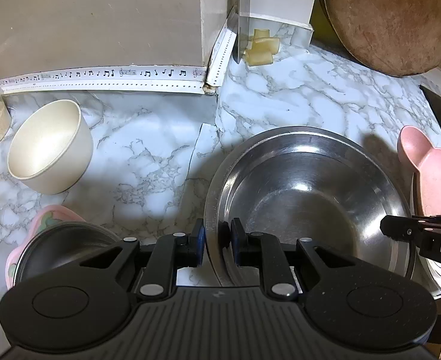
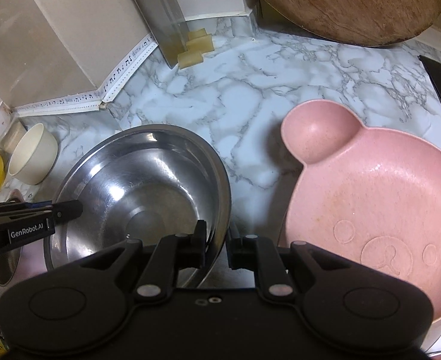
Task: Organize plates and bowls
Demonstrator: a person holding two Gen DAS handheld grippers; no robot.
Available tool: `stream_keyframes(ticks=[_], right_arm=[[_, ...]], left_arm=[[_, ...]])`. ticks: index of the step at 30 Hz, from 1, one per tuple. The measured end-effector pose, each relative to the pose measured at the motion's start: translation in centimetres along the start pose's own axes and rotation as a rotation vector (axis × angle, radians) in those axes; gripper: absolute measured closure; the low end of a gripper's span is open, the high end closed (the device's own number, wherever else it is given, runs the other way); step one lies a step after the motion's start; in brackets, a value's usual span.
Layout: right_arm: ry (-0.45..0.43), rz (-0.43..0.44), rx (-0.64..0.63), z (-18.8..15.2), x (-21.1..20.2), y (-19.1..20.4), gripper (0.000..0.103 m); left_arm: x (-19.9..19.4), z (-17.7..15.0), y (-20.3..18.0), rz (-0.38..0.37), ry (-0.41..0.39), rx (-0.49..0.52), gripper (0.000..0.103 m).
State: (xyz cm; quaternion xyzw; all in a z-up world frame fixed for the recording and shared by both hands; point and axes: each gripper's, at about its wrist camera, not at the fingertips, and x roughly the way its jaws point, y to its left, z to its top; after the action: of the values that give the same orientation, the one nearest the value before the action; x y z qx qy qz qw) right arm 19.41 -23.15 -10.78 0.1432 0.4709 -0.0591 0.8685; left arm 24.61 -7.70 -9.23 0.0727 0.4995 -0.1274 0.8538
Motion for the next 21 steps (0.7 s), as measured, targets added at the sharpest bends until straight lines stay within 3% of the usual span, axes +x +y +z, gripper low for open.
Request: stream_keyframes(ticks=[9, 14, 21], right_arm=[[-0.007, 0.007, 0.003, -0.6, 0.6, 0.0, 0.085], [0.017, 0.014, 0.003, -0.8, 1.1, 0.3, 0.077], [0.0, -0.022, -0.025, -0.8, 0.2, 1.0, 0.044]], left_arm=[[1.0, 0.4, 0.2, -0.002, 0.01, -0.058, 0.086], [0.9, 0.2, -0.2, 0.009, 0.017, -0.031, 0.085], [0.8, 0.4, -0.1, -0.001, 0.023, -0.034, 0.084]])
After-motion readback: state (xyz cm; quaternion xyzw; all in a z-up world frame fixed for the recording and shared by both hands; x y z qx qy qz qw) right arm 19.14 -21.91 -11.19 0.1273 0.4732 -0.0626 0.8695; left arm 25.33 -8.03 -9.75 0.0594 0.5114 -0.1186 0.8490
